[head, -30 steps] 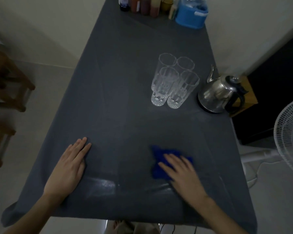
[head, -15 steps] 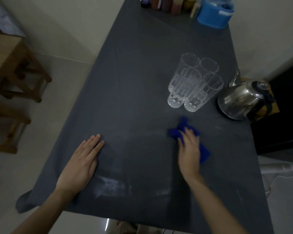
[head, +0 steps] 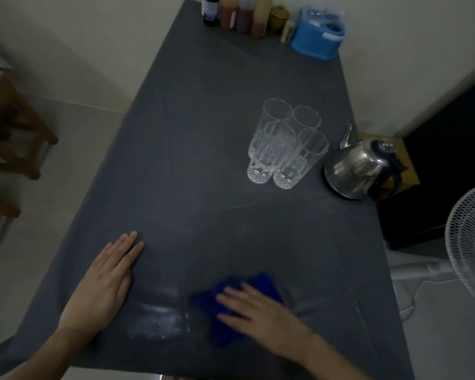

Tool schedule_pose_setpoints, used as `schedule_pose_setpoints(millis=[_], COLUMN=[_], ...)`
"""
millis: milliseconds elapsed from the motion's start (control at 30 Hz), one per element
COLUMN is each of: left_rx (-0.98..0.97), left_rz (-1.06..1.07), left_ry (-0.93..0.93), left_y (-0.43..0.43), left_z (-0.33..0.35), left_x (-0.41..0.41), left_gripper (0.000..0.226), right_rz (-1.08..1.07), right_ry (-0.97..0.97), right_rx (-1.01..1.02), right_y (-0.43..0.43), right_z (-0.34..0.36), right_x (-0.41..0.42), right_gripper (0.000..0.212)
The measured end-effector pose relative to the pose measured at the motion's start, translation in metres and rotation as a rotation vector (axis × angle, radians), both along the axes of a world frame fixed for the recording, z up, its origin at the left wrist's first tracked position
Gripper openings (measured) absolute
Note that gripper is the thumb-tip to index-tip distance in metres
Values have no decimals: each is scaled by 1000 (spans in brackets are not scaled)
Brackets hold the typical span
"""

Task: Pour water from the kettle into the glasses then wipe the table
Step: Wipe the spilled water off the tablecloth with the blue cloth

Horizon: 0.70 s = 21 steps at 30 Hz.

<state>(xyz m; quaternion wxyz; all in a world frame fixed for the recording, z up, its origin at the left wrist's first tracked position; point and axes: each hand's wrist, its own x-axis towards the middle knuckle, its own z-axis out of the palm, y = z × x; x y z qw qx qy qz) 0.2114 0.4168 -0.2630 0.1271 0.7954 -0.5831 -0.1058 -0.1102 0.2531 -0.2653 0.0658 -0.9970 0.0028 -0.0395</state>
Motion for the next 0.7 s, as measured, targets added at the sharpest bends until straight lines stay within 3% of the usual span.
schedule_pose_setpoints(millis=[167, 300, 367, 467, 700], left_rx=[-9, -11, -9, -6, -4], left_rz=[6, 2, 5, 3, 2], left_ry=[14, 16, 19, 7, 10], left_y=[0, -1, 0, 0, 0], left_z=[-1, -1, -2, -2, 1], left_x=[0, 0, 0, 1, -1], left_gripper=[59, 58, 58, 57, 53], right_rz=[-623, -1160, -1325, -1264, -552], right_ry=[-15, -179, -288, -347, -171], right_rx=[40, 160, 215, 232, 234], right_y=[-100, -133, -143, -142, -35], right_z=[10, 11, 8, 5, 1], right_x=[-88, -83, -56, -9, 99], right_gripper=[65, 38, 32, 29, 45])
